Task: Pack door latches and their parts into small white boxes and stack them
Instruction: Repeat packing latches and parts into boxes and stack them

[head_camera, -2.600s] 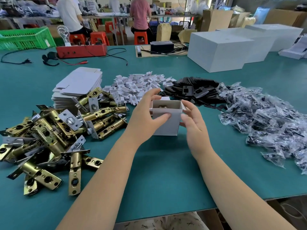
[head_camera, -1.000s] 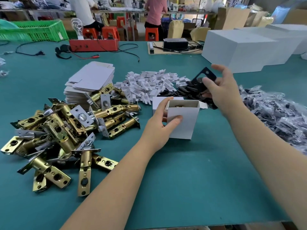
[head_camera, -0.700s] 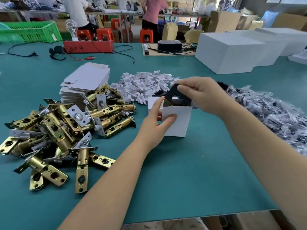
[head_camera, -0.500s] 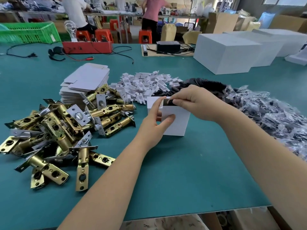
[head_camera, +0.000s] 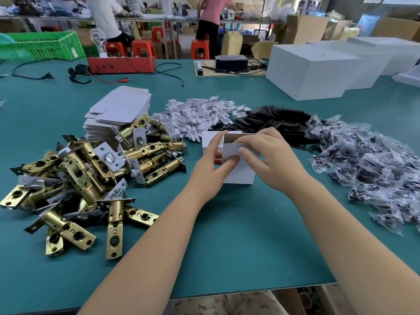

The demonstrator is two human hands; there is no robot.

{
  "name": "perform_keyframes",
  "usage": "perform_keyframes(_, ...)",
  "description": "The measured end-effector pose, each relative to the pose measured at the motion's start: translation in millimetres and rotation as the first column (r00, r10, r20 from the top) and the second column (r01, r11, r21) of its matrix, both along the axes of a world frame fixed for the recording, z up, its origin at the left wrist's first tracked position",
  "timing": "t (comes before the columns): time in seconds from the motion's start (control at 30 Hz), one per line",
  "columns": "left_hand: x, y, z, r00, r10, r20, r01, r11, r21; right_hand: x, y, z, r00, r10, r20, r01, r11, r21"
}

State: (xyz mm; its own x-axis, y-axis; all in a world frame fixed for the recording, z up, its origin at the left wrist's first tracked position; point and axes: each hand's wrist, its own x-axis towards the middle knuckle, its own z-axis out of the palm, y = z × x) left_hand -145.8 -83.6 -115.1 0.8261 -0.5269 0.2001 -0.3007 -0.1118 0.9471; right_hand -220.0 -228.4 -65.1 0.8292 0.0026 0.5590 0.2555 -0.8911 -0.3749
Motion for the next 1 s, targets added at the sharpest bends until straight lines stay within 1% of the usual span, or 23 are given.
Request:
perform_keyframes(0.13,0,0,0,1.0,-0.005,-0.007,0.005,1.0,-0.023,3,4,-5,0.999,-0.004,0.042,0.005,1.0,-0.013)
perform_keyframes(0.2,-1,-1,0,1.0,-0.012,-0.003,0.012,0.999,-0.031,2,6,-10,0.99,-0.043,0.138,0.042,0.999,0.009)
perform_keyframes(0.27,-2,-1,0,1.0,-0.008,-0.004,0.008,1.0,-0.03,-1,4,-18,0.948,-0.164,0.272,0.132,0.982,0.131)
perform_keyframes(0.3,-3,-1,1,1.0,-0.001,-0.008,0.0,1.0,-0.027,-3,1,-20,0.918,-0.256,0.302,0.194,0.956,0.218)
perform_keyframes(0.33,-3,-1,1,1.0,0.006,-0.012,-0.006,1.0,-0.02,-3,-6,-23,0.89,-0.357,0.282,0.272,0.915,0.299)
perform_keyframes(0.37,-3,0,1,1.0,0.007,-0.014,-0.007,1.0,-0.01,-3,-17,-25,0.864,-0.462,0.201,0.381,0.86,0.341)
perform_keyframes(0.4,-2,0,1,1.0,0.006,-0.012,-0.006,1.0,-0.002,-4,-31,-29,0.816,-0.574,0.068,0.529,0.789,0.313)
perform_keyframes(0.43,-1,0,0,1.0,0.006,-0.008,-0.006,1.0,0.003,-7,-45,-33,0.729,-0.678,-0.095,0.679,0.699,0.224)
perform_keyframes(0.47,-1,1,-1,1.0,0.009,-0.007,-0.009,1.0,0.004,-11,-58,-37,0.615,-0.746,-0.256,0.786,0.606,0.122)
perform_keyframes(0.5,0,1,-1,1.0,0.01,-0.01,-0.01,1.0,0.003,-15,-66,-40,0.515,-0.769,-0.38,0.841,0.538,0.051)
perform_keyframes(0.53,0,1,-1,1.0,0.009,-0.015,-0.009,1.0,0.004,-18,-72,-43,0.454,-0.767,-0.454,0.863,0.505,0.01)
perform_keyframes(0.57,-1,1,-1,1.0,0.009,-0.016,-0.009,1.0,0.008,-19,-75,-46,0.429,-0.764,-0.482,0.866,0.5,-0.02)
perform_keyframes(0.63,-2,1,1,1.0,0.013,-0.01,-0.013,1.0,0.016,-18,-76,-48,0.417,-0.771,-0.48,0.848,0.52,-0.099)
perform_keyframes(0.73,-4,3,3,1.0,0.022,0.005,-0.022,0.999,0.026,-16,-77,-46,0.45,-0.773,-0.447,0.808,0.565,-0.165)
perform_keyframes(0.9,-5,2,3,1.0,0.015,0.006,-0.015,1.0,0.025,-16,-76,-48,0.57,-0.698,-0.434,0.731,0.671,-0.12)
perform_keyframes(0.93,-5,2,2,1.0,0.015,0.009,-0.016,1.0,0.024,-16,-75,-49,0.578,-0.689,-0.438,0.722,0.681,-0.119)
perform_keyframes(1.0,-5,2,3,1.0,0.013,0.017,-0.014,1.0,0.024,-15,-72,-51,0.565,-0.702,-0.434,0.726,0.673,-0.141)
